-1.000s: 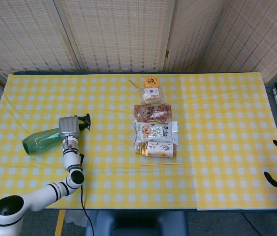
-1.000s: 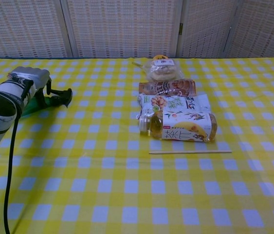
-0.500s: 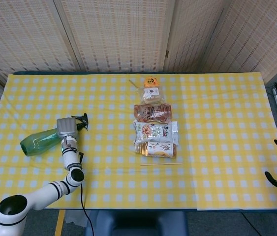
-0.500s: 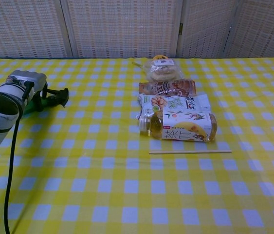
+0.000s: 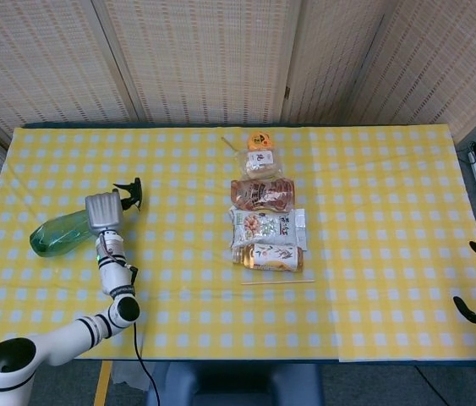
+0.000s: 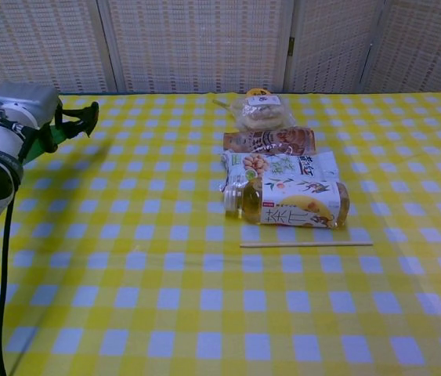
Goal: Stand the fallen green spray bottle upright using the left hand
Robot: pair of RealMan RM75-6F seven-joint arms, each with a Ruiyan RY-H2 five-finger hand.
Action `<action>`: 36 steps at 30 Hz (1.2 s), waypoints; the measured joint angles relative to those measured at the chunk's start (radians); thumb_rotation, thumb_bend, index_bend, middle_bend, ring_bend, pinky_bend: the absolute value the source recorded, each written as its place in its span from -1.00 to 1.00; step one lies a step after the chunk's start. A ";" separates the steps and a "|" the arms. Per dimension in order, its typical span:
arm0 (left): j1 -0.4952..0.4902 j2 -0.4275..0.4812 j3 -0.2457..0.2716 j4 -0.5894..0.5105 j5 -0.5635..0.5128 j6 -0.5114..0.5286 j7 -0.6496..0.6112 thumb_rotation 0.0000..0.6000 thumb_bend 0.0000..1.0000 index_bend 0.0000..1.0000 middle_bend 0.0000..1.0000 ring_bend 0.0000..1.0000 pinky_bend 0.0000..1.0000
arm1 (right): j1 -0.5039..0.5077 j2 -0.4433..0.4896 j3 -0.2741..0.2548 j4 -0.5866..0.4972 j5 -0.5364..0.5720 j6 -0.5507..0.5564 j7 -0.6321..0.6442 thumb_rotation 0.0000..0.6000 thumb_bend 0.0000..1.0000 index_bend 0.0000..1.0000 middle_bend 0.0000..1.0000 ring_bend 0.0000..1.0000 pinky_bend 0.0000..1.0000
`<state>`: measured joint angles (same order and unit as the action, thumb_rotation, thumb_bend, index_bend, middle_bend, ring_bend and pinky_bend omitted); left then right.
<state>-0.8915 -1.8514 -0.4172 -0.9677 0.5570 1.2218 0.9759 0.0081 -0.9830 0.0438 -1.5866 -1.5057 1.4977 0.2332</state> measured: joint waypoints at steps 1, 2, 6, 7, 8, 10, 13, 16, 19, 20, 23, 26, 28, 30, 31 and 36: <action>0.011 0.016 -0.002 -0.036 0.013 0.026 -0.016 1.00 -0.05 0.69 1.00 1.00 1.00 | -0.002 0.000 0.000 -0.001 -0.003 0.004 0.002 1.00 -0.39 -1.00 -1.00 -1.00 -1.00; 0.028 0.040 -0.005 -0.088 0.029 0.059 -0.040 1.00 -0.04 0.69 1.00 1.00 1.00 | -0.004 0.001 -0.001 -0.002 -0.007 0.010 0.004 1.00 -0.39 -1.00 -1.00 -1.00 -1.00; 0.093 0.139 -0.025 -0.285 0.075 0.143 -0.111 1.00 -0.03 0.69 1.00 1.00 1.00 | -0.007 0.002 -0.007 -0.004 -0.022 0.017 0.006 1.00 -0.39 -1.00 -1.00 -1.00 -1.00; 0.109 0.166 -0.032 -0.333 0.082 0.162 -0.123 1.00 -0.03 0.69 1.00 1.00 1.00 | -0.007 0.002 -0.008 -0.004 -0.027 0.019 0.006 1.00 -0.39 -1.00 -1.00 -1.00 -1.00; 0.130 0.203 -0.043 -0.398 0.088 0.186 -0.137 1.00 -0.03 0.69 1.00 1.00 1.00 | -0.008 0.002 -0.010 -0.005 -0.031 0.021 0.006 1.00 -0.39 -1.00 -1.00 -1.00 -1.00; 0.162 0.262 -0.064 -0.495 0.091 0.217 -0.156 1.00 -0.03 0.69 1.00 1.00 1.00 | -0.008 0.003 -0.011 -0.006 -0.033 0.022 0.006 1.00 -0.39 -1.00 -1.00 -1.00 -1.00; 0.221 0.369 -0.104 -0.648 0.087 0.258 -0.197 1.00 -0.03 0.70 1.00 1.00 1.00 | -0.008 0.003 -0.010 -0.010 -0.030 0.022 0.004 1.00 -0.39 -1.00 -1.00 -1.00 -1.00; 0.289 0.469 -0.134 -0.771 0.082 0.278 -0.262 1.00 -0.03 0.70 1.00 1.00 1.00 | -0.007 0.002 -0.012 -0.012 -0.035 0.023 0.001 1.00 -0.39 -1.00 -1.00 -1.00 -1.00; 0.342 0.519 -0.145 -0.834 0.086 0.281 -0.351 1.00 -0.03 0.71 1.00 1.00 1.00 | -0.004 0.006 -0.019 -0.015 -0.043 0.011 0.016 1.00 -0.39 -1.00 -1.00 -1.00 -1.00; 0.361 0.529 -0.146 -0.851 0.089 0.279 -0.392 1.00 -0.03 0.71 1.00 1.00 1.00 | -0.002 0.010 -0.022 -0.016 -0.046 0.004 0.028 1.00 -0.39 -1.00 -1.00 -1.00 -1.00; 0.410 0.552 -0.139 -0.888 0.095 0.259 -0.495 1.00 -0.03 0.72 1.00 1.00 1.00 | 0.001 0.012 -0.024 -0.017 -0.047 -0.003 0.034 1.00 -0.39 -1.00 -1.00 -1.00 -1.00; 0.444 0.564 -0.124 -0.900 0.100 0.223 -0.578 1.00 -0.03 0.72 1.00 1.00 1.00 | 0.001 0.012 -0.024 -0.021 -0.046 0.000 0.026 1.00 -0.39 -1.00 -1.00 -1.00 -1.00; 0.453 0.567 -0.118 -0.901 0.100 0.198 -0.611 1.00 -0.03 0.72 1.00 1.00 1.00 | 0.000 0.011 -0.025 -0.022 -0.046 0.004 0.024 1.00 -0.39 -1.00 -1.00 -1.00 -1.00; 0.457 0.568 -0.111 -0.897 0.100 0.179 -0.640 1.00 -0.03 0.72 1.00 1.00 1.00 | -0.002 0.011 -0.024 -0.022 -0.046 0.008 0.023 1.00 -0.39 -1.00 -1.00 -1.00 -1.00; 0.457 0.567 -0.107 -0.894 0.102 0.175 -0.650 1.00 -0.03 0.72 1.00 1.00 1.00 | -0.003 0.011 -0.024 -0.022 -0.045 0.010 0.023 1.00 -0.39 -1.00 -1.00 -1.00 -1.00; 0.454 0.554 -0.095 -0.870 0.104 0.171 -0.681 1.00 -0.03 0.73 1.00 1.00 1.00 | -0.004 0.012 -0.024 -0.019 -0.045 0.012 0.027 1.00 -0.39 -1.00 -1.00 -1.00 -1.00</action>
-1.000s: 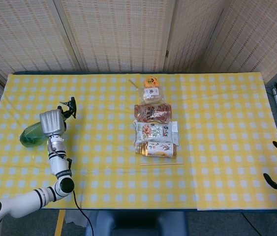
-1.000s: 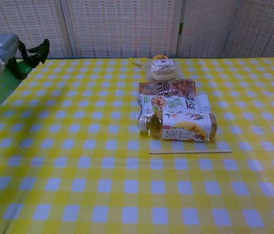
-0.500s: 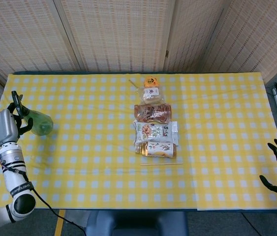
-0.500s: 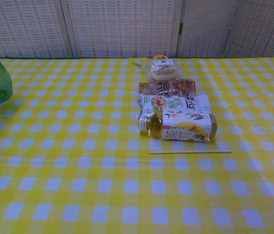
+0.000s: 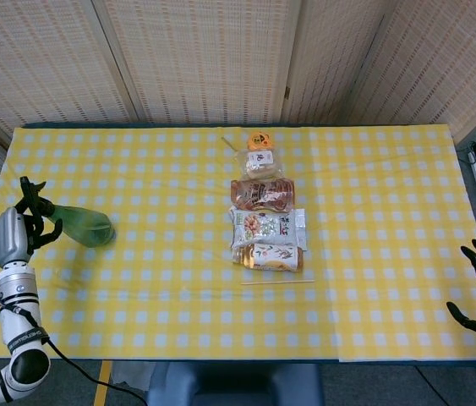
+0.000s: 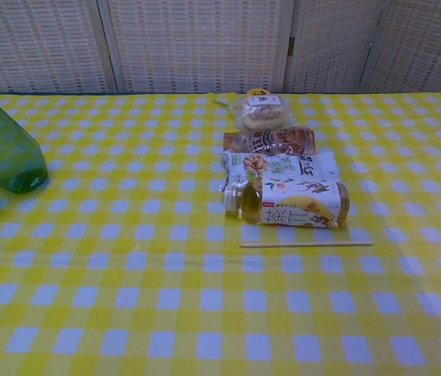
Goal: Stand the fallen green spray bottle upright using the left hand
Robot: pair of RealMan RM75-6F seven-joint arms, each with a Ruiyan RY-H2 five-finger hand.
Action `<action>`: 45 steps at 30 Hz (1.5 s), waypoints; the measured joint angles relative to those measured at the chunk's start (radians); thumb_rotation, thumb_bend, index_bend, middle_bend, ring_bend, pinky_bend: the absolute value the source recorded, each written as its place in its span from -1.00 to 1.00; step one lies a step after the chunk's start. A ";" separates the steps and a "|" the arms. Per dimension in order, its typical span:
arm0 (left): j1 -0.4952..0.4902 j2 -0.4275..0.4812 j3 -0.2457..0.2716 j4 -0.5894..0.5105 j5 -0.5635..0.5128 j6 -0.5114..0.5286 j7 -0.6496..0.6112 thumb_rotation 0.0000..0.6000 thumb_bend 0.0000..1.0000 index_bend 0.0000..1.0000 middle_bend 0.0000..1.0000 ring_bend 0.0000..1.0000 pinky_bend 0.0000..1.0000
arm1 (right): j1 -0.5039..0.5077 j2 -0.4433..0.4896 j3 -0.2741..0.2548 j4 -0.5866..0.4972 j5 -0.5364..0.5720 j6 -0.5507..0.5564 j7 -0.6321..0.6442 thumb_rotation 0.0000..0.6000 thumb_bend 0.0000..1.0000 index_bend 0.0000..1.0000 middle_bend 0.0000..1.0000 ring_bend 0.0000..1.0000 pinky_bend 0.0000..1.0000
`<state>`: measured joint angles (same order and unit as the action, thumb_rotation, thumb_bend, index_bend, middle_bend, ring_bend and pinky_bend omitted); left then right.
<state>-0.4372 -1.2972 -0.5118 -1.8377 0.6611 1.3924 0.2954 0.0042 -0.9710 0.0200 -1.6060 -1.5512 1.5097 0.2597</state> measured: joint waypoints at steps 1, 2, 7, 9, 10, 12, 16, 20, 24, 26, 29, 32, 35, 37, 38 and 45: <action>-0.002 -0.001 0.001 0.003 -0.001 -0.001 -0.001 1.00 -0.03 0.73 1.00 1.00 1.00 | 0.000 0.000 0.000 0.000 -0.001 0.001 0.000 1.00 -0.39 -1.00 -1.00 -1.00 -1.00; -0.005 -0.001 0.002 0.007 -0.003 -0.002 -0.002 1.00 -0.03 0.73 1.00 1.00 1.00 | -0.001 0.000 -0.001 0.001 -0.001 0.002 0.001 1.00 -0.39 -1.00 -1.00 -1.00 -1.00; -0.014 0.001 0.003 0.012 -0.004 0.003 -0.002 1.00 -0.03 0.72 1.00 1.00 1.00 | -0.002 0.000 -0.002 0.000 -0.004 0.005 -0.002 1.00 -0.39 -1.00 -1.00 -1.00 -1.00; -0.018 0.002 0.005 0.014 -0.004 0.003 0.000 1.00 -0.03 0.72 1.00 1.00 1.00 | -0.001 -0.001 -0.002 -0.001 -0.005 0.003 -0.005 1.00 -0.39 -1.00 -1.00 -1.00 -1.00; -0.020 0.002 0.005 0.015 -0.005 0.003 0.000 1.00 -0.03 0.72 1.00 1.00 1.00 | 0.000 -0.001 -0.003 -0.002 -0.005 0.003 -0.005 1.00 -0.39 -1.00 -1.00 -1.00 -1.00; -0.024 0.003 0.007 0.015 -0.006 -0.001 -0.001 1.00 -0.03 0.72 1.00 1.00 1.00 | -0.002 -0.001 -0.003 -0.002 -0.006 0.006 -0.006 1.00 -0.39 -1.00 -1.00 -1.00 -1.00; -0.031 0.004 0.014 0.020 -0.011 -0.012 0.006 1.00 -0.03 0.72 1.00 1.00 1.00 | -0.004 0.001 -0.002 -0.003 -0.005 0.009 -0.004 1.00 -0.39 -1.00 -1.00 -1.00 -1.00; -0.042 0.005 0.017 0.033 -0.029 -0.023 0.011 1.00 -0.03 0.72 1.00 1.00 1.00 | -0.005 0.002 0.000 -0.001 -0.003 0.014 0.000 1.00 -0.39 -1.00 -1.00 -1.00 -1.00; -0.048 0.005 0.017 0.041 -0.040 -0.034 0.008 1.00 -0.04 0.72 1.00 1.00 1.00 | -0.005 0.003 0.000 0.000 -0.001 0.012 0.001 1.00 -0.39 -1.00 -1.00 -1.00 -1.00; -0.052 0.007 0.019 0.045 -0.044 -0.040 0.006 1.00 -0.09 0.72 1.00 1.00 1.00 | -0.005 0.004 -0.001 -0.001 -0.002 0.013 0.000 1.00 -0.39 -1.00 -1.00 -1.00 -1.00; -0.054 0.007 0.019 0.048 -0.044 -0.041 -0.002 1.00 -0.19 0.64 1.00 1.00 1.00 | -0.006 0.005 -0.002 -0.003 -0.003 0.012 -0.003 1.00 -0.39 -1.00 -1.00 -1.00 -1.00; -0.054 0.007 0.018 0.051 -0.042 -0.041 -0.015 1.00 -0.26 0.56 1.00 1.00 1.00 | -0.006 0.005 -0.002 -0.003 -0.002 0.011 -0.003 1.00 -0.39 -1.00 -1.00 -1.00 -1.00; -0.054 0.008 0.018 0.052 -0.040 -0.042 -0.021 1.00 -0.29 0.48 1.00 1.00 1.00 | -0.005 0.005 -0.003 -0.003 -0.001 0.009 -0.005 1.00 -0.39 -1.00 -1.00 -1.00 -1.00; -0.054 0.012 0.020 0.050 -0.037 -0.048 -0.028 1.00 -0.33 0.44 1.00 1.00 1.00 | -0.006 0.006 -0.003 -0.006 0.000 0.008 -0.007 1.00 -0.39 -1.00 -1.00 -1.00 -1.00; -0.054 0.014 0.021 0.049 -0.036 -0.050 -0.032 1.00 -0.36 0.41 1.00 1.00 1.00 | -0.006 0.007 -0.003 -0.008 0.000 0.009 -0.007 1.00 -0.39 -1.00 -1.00 -1.00 -1.00; -0.056 0.021 0.023 0.041 -0.039 -0.058 -0.045 1.00 -0.60 0.07 1.00 1.00 1.00 | -0.011 0.011 -0.003 -0.008 0.000 0.016 -0.005 1.00 -0.39 -1.00 -1.00 -1.00 -1.00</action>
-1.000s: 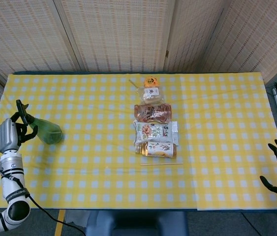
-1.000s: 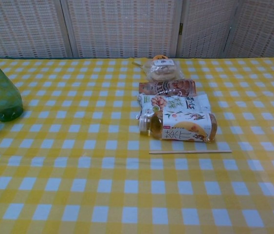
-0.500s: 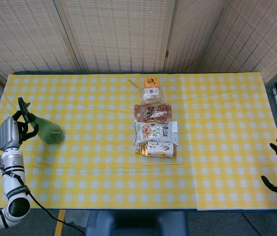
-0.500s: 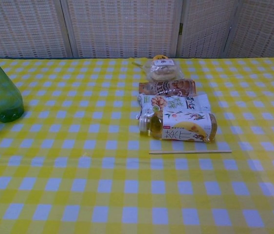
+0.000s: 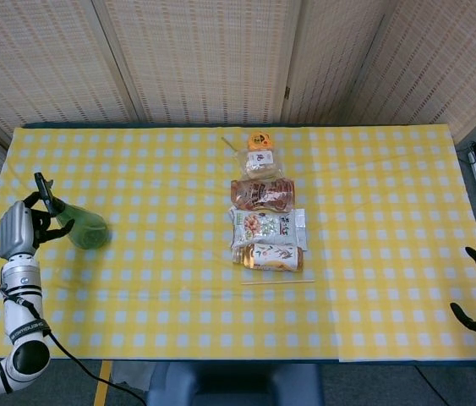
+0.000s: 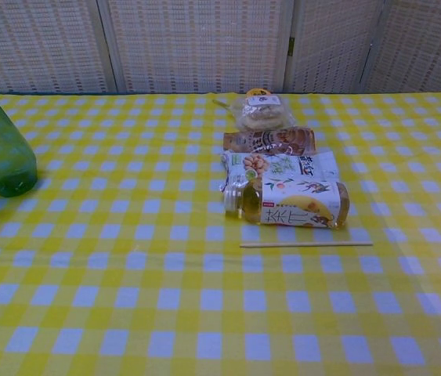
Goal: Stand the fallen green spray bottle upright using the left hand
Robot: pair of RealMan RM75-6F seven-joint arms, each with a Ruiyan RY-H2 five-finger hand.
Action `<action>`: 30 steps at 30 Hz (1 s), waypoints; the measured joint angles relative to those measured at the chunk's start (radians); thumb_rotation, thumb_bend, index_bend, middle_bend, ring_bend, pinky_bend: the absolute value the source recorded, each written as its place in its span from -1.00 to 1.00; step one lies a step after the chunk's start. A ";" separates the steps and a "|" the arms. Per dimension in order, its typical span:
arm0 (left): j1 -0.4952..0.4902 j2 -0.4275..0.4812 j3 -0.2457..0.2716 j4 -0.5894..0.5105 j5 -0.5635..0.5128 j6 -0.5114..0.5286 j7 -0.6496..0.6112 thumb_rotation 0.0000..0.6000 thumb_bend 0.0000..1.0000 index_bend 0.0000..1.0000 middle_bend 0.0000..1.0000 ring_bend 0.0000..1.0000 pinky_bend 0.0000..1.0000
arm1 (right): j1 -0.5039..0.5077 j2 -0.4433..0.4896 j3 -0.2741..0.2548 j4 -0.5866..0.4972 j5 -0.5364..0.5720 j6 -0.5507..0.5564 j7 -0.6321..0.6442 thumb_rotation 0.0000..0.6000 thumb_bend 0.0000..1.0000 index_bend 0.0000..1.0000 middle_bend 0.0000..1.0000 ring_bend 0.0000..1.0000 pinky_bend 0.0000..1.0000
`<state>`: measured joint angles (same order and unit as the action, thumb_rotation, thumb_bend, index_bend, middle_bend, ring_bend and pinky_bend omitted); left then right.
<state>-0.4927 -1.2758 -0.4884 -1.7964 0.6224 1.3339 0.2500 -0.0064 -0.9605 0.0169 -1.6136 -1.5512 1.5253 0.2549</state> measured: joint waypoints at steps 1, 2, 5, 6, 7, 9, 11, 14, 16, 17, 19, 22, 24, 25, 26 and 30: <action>-0.001 0.000 0.001 0.000 0.000 -0.001 -0.001 1.00 -0.62 0.04 1.00 1.00 1.00 | 0.000 0.000 0.000 0.000 -0.001 0.000 0.000 1.00 -0.39 -1.00 -1.00 -1.00 -1.00; -0.001 0.001 0.002 0.000 -0.001 -0.003 -0.002 1.00 -0.63 0.01 1.00 1.00 1.00 | 0.000 0.001 0.000 0.000 -0.001 0.000 0.001 1.00 -0.39 -1.00 -1.00 -1.00 -1.00; -0.003 0.002 0.005 0.003 -0.002 -0.004 -0.003 1.00 -0.65 -0.07 1.00 1.00 1.00 | -0.001 0.001 0.000 0.000 -0.001 0.001 0.002 1.00 -0.39 -1.00 -1.00 -1.00 -1.00; -0.003 0.002 0.006 0.004 -0.003 -0.005 -0.004 1.00 -0.66 -0.10 1.00 1.00 1.00 | -0.001 0.001 0.000 0.000 -0.001 0.002 0.001 1.00 -0.39 -1.00 -1.00 -1.00 -1.00; -0.004 0.003 0.007 0.004 -0.005 -0.007 -0.004 1.00 -0.66 -0.12 1.00 1.00 1.00 | -0.001 0.001 0.000 0.000 -0.001 0.002 0.001 1.00 -0.39 -1.00 -1.00 -1.00 -1.00; -0.004 0.007 0.009 0.004 -0.007 -0.011 -0.005 1.00 -0.67 -0.16 1.00 1.00 1.00 | -0.001 0.000 0.000 0.000 -0.002 0.001 -0.001 1.00 -0.39 -1.00 -1.00 -1.00 -1.00; -0.004 0.009 0.011 0.005 -0.007 -0.011 -0.007 1.00 -0.68 -0.20 1.00 1.00 1.00 | 0.000 0.000 -0.001 0.000 -0.002 -0.001 -0.003 1.00 -0.39 -1.00 -1.00 -1.00 -1.00; -0.003 0.012 0.011 0.005 -0.006 -0.009 -0.012 1.00 -0.69 -0.26 1.00 1.00 1.00 | 0.000 0.000 0.000 -0.002 0.000 -0.002 -0.005 1.00 -0.39 -1.00 -1.00 -1.00 -1.00; -0.003 0.015 0.011 0.003 -0.006 -0.009 -0.014 1.00 -0.69 -0.28 1.00 1.00 1.00 | 0.000 -0.001 0.000 -0.002 0.000 -0.002 -0.006 1.00 -0.39 -1.00 -1.00 -1.00 -1.00; -0.002 0.017 0.012 0.002 -0.006 -0.008 -0.014 1.00 -0.69 -0.29 1.00 1.00 1.00 | 0.001 -0.001 0.000 -0.003 0.000 -0.003 -0.006 1.00 -0.39 -1.00 -1.00 -1.00 -1.00; -0.001 0.020 0.013 0.000 -0.004 -0.008 -0.016 1.00 -0.69 -0.30 1.00 1.00 1.00 | 0.001 -0.001 -0.001 -0.004 0.000 -0.004 -0.007 1.00 -0.39 -1.00 -1.00 -1.00 -1.00; -0.001 0.022 0.015 -0.001 -0.002 -0.005 -0.017 1.00 -0.69 -0.35 1.00 1.00 1.00 | 0.001 0.000 -0.001 -0.005 -0.001 -0.003 -0.008 1.00 -0.39 -1.00 -1.00 -1.00 -1.00; -0.001 0.023 0.016 0.000 -0.002 -0.003 -0.019 1.00 -0.69 -0.39 1.00 1.00 1.00 | 0.000 0.000 -0.001 -0.005 -0.002 -0.003 -0.008 1.00 -0.39 -1.00 -1.00 -1.00 -1.00; -0.001 0.024 0.017 0.000 -0.002 -0.003 -0.019 1.00 -0.69 -0.42 1.00 1.00 1.00 | 0.000 0.000 -0.002 -0.005 -0.003 -0.002 -0.008 1.00 -0.39 -1.00 -1.00 -1.00 -1.00; 0.000 0.025 0.019 0.001 -0.001 -0.003 -0.018 1.00 -0.70 -0.44 1.00 1.00 1.00 | 0.000 0.000 -0.002 -0.006 -0.004 -0.001 -0.008 1.00 -0.39 -1.00 -1.00 -1.00 -1.00; 0.003 0.029 0.027 0.007 0.005 -0.006 -0.022 1.00 -0.70 -0.51 1.00 1.00 1.00 | -0.002 0.000 -0.002 -0.006 -0.006 0.002 -0.008 1.00 -0.39 -1.00 -1.00 -1.00 -1.00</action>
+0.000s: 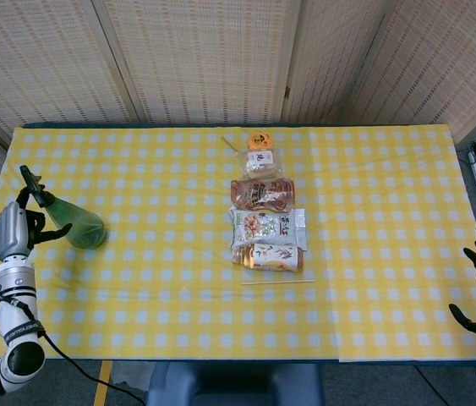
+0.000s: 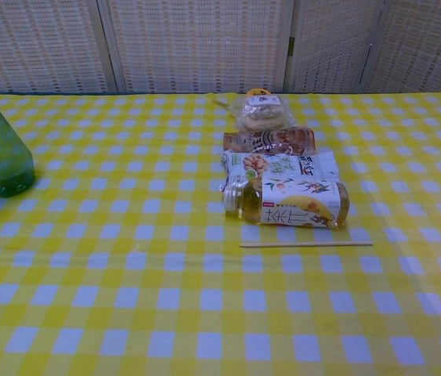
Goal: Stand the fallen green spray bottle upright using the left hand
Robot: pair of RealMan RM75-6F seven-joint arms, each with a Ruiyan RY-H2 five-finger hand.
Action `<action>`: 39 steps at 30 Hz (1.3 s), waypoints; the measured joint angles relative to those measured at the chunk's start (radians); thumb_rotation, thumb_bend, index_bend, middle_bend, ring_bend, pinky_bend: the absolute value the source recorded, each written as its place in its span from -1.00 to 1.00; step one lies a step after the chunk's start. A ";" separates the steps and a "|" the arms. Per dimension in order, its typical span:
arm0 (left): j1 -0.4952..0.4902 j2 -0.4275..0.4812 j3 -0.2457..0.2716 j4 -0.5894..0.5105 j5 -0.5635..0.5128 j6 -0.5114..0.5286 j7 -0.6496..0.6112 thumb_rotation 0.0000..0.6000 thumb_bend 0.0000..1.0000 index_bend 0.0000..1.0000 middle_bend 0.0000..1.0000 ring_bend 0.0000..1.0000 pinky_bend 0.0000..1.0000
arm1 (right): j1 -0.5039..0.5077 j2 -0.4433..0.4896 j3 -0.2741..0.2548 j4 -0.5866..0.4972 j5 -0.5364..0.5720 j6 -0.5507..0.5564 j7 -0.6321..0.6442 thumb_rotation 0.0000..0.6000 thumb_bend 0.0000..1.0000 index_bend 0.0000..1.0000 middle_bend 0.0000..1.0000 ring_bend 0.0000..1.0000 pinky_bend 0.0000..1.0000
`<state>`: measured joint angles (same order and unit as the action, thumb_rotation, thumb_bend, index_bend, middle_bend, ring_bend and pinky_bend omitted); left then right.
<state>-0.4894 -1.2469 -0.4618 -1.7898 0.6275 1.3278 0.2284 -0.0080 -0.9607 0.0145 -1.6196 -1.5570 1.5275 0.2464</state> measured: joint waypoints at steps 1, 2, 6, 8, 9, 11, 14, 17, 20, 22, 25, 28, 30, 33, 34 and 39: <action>0.001 0.002 0.003 0.002 0.000 -0.004 0.000 1.00 -0.70 -0.52 1.00 1.00 1.00 | 0.000 0.000 0.000 0.000 0.000 0.000 -0.001 1.00 -0.39 -1.00 -1.00 -1.00 -1.00; 0.002 0.007 0.007 0.005 0.002 -0.008 0.001 1.00 -0.70 -0.53 1.00 1.00 1.00 | 0.000 0.000 0.000 -0.001 0.000 0.001 -0.002 1.00 -0.39 -1.00 -1.00 -1.00 -1.00; 0.009 0.008 0.018 0.031 0.022 -0.001 -0.002 1.00 -0.70 -0.54 1.00 1.00 1.00 | -0.002 -0.001 -0.001 -0.002 -0.003 0.004 -0.007 1.00 -0.39 -1.00 -1.00 -1.00 -1.00; 0.018 0.011 0.025 0.043 0.039 0.005 -0.013 1.00 -0.71 -0.55 1.00 1.00 1.00 | -0.003 -0.001 -0.002 -0.004 -0.005 0.006 -0.008 1.00 -0.39 -1.00 -1.00 -1.00 -1.00; 0.023 0.013 0.028 0.045 0.047 0.007 -0.019 1.00 -0.71 -0.56 1.00 1.00 1.00 | -0.003 -0.001 -0.002 -0.004 -0.005 0.008 -0.008 1.00 -0.39 -1.00 -1.00 -1.00 -1.00; 0.040 0.021 0.037 0.045 0.075 0.016 -0.039 1.00 -0.71 -0.52 1.00 1.00 1.00 | -0.004 -0.002 -0.001 -0.003 -0.004 0.008 -0.010 1.00 -0.39 -1.00 -1.00 -1.00 -1.00; 0.069 0.032 0.058 0.045 0.141 0.037 -0.077 1.00 -0.71 -0.34 1.00 1.00 1.00 | -0.002 -0.003 -0.001 -0.003 -0.003 0.004 -0.014 1.00 -0.39 -1.00 -1.00 -1.00 -1.00; 0.100 0.035 0.088 0.061 0.256 0.070 -0.138 1.00 -0.71 -0.22 1.00 1.00 1.00 | 0.001 -0.007 -0.004 -0.004 -0.010 0.000 -0.024 1.00 -0.39 -1.00 -1.00 -1.00 -1.00; 0.133 0.034 0.138 0.112 0.420 0.106 -0.229 1.00 -0.72 -0.19 0.80 0.68 0.88 | 0.001 -0.011 -0.010 -0.010 -0.025 0.000 -0.042 1.00 -0.39 -1.00 -1.00 -1.00 -1.00; 0.154 0.040 0.186 0.153 0.528 0.116 -0.282 1.00 -0.73 -0.19 0.32 0.05 0.25 | 0.000 -0.014 -0.014 -0.014 -0.034 0.004 -0.054 1.00 -0.39 -1.00 -1.00 -1.00 -1.00; 0.195 0.071 0.299 0.209 0.682 0.110 -0.333 1.00 -0.75 -0.34 -0.29 -0.51 -0.48 | -0.002 -0.020 -0.018 -0.016 -0.043 0.009 -0.075 1.00 -0.39 -1.00 -1.00 -1.00 -1.00; 0.241 0.086 0.391 0.228 0.744 0.122 -0.304 1.00 -0.78 -0.63 -0.63 -0.88 -0.85 | -0.001 -0.030 -0.021 -0.018 -0.051 0.009 -0.099 1.00 -0.39 -1.00 -1.00 -1.00 -1.00; 0.280 0.075 0.407 0.237 0.737 0.160 -0.243 1.00 -0.80 -0.68 -0.76 -0.97 -0.98 | 0.000 -0.038 -0.024 -0.020 -0.061 0.010 -0.118 1.00 -0.39 -1.00 -1.00 -1.00 -1.00; 0.322 0.054 0.416 0.247 0.720 0.228 -0.162 1.00 -0.81 -0.76 -0.90 -1.00 -1.00 | 0.003 -0.050 -0.025 -0.020 -0.068 0.009 -0.142 1.00 -0.39 -1.00 -1.00 -1.00 -1.00; 0.328 0.049 0.424 0.247 0.726 0.238 -0.147 1.00 -0.81 -0.78 -0.93 -1.00 -1.00 | 0.004 -0.054 -0.026 -0.020 -0.070 0.008 -0.147 1.00 -0.39 -1.00 -1.00 -1.00 -1.00; 0.359 0.034 0.471 0.224 0.809 0.234 -0.052 1.00 -0.81 -0.80 -0.95 -1.00 -1.00 | 0.011 -0.064 -0.033 -0.020 -0.083 -0.004 -0.165 1.00 -0.39 -1.00 -1.00 -1.00 -1.00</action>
<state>-0.1307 -1.2126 0.0088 -1.5662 1.4363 1.5617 0.1762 0.0034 -1.0245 -0.0182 -1.6393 -1.6398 1.5240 0.0819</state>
